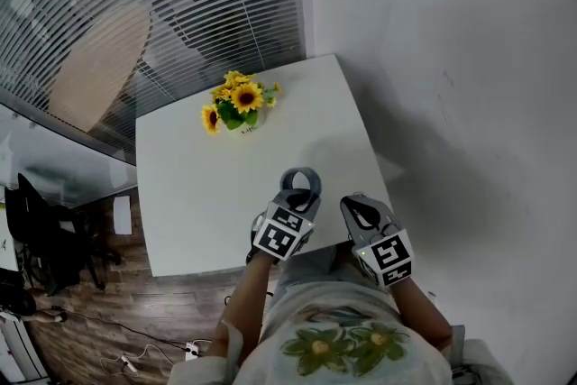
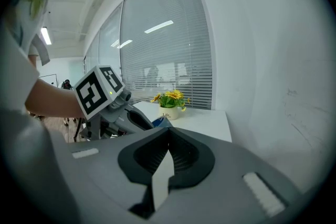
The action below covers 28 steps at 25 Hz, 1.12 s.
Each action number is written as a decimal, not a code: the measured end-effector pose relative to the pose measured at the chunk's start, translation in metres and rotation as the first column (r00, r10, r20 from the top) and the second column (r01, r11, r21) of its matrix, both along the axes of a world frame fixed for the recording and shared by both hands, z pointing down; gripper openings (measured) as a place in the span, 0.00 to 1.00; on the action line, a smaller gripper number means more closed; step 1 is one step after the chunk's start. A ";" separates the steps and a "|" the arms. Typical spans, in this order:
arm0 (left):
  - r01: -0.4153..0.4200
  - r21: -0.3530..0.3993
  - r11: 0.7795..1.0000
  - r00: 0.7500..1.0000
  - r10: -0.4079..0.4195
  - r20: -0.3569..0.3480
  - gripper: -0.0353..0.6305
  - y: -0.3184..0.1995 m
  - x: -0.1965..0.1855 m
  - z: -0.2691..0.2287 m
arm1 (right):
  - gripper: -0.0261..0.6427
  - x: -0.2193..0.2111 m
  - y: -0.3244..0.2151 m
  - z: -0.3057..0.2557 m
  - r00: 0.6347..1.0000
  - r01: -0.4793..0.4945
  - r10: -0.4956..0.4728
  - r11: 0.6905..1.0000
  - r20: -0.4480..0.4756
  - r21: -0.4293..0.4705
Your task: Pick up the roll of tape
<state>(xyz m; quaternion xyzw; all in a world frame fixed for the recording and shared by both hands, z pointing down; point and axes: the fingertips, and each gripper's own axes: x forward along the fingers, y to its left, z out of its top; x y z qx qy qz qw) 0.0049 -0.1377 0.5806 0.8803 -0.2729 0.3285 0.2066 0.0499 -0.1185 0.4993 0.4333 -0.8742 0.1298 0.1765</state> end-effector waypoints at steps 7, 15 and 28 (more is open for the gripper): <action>0.030 0.061 0.998 0.999 -0.028 -0.033 0.13 0.002 -0.004 -0.021 | 0.04 -0.001 0.011 -0.002 1.000 0.005 -0.005 1.000 -0.002 0.006; 0.038 0.129 0.991 0.997 -0.029 -0.071 0.13 0.011 -0.006 -0.042 | 0.04 0.001 0.021 -0.004 1.000 0.002 -0.002 1.000 -0.006 0.017; 0.040 0.264 0.964 0.985 0.007 -0.174 0.13 0.023 -0.004 -0.088 | 0.04 -0.010 0.032 -0.015 1.000 -0.001 0.001 0.999 0.002 0.040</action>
